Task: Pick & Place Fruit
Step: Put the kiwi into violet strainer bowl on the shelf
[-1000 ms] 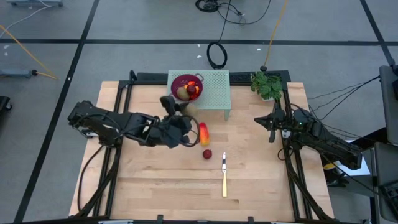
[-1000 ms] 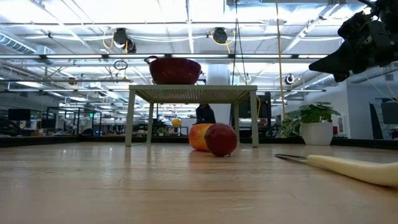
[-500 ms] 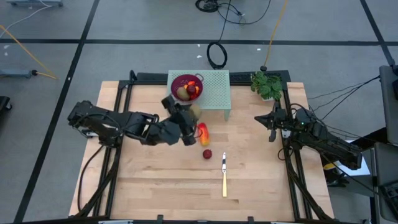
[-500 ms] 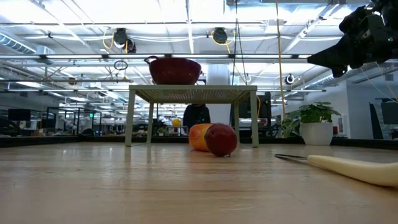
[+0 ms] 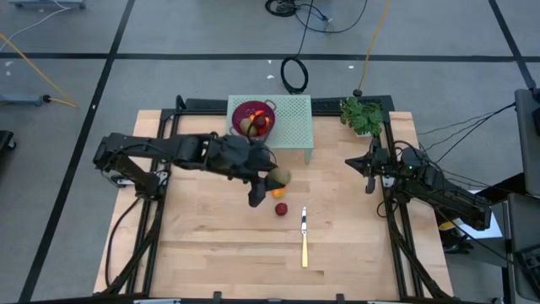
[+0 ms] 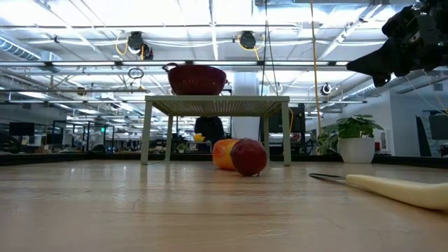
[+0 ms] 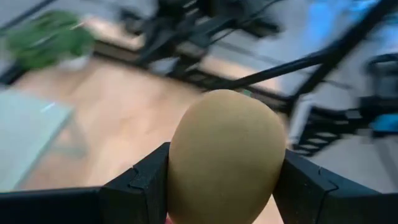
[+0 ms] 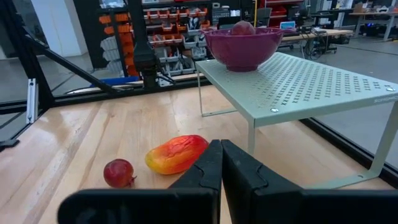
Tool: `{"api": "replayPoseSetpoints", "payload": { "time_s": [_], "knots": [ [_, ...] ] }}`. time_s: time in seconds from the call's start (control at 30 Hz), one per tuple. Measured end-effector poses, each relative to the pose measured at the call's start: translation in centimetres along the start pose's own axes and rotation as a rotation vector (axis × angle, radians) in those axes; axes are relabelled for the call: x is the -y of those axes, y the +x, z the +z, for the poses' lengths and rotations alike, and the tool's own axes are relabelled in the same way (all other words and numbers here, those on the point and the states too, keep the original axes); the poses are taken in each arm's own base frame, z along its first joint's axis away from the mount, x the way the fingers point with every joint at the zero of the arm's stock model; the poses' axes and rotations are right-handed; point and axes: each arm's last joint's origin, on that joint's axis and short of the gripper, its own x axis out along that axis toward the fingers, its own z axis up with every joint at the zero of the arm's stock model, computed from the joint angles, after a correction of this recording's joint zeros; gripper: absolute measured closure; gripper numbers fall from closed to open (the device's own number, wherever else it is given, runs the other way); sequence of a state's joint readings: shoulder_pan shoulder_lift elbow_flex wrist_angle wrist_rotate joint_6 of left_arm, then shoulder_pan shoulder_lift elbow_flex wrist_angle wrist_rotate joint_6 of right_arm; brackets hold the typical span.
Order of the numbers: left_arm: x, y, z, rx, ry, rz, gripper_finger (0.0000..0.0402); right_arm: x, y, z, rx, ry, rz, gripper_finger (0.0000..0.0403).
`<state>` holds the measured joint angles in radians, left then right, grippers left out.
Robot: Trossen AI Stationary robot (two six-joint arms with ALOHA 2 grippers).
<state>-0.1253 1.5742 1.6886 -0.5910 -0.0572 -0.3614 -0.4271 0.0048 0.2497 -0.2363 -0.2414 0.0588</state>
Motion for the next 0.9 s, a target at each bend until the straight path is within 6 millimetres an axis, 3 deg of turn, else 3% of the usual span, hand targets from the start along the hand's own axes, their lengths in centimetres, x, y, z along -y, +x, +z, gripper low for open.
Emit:
{"api": "replayPoseSetpoints", "payload": {
  "time_s": [0.2, 0.9],
  "knots": [
    [-0.1, -0.1, 1.6, 0.082, 0.087, -0.263, 0.0185, 0.0, 0.0, 0.0, 0.0, 0.001, 0.001, 0.0403],
    [1.7, -1.7, 4.6, 0.412, 0.341, -0.626, 0.0185, 0.0, 0.0, 0.0, 0.0, 0.0, 0.001, 0.0403]
  ]
}}
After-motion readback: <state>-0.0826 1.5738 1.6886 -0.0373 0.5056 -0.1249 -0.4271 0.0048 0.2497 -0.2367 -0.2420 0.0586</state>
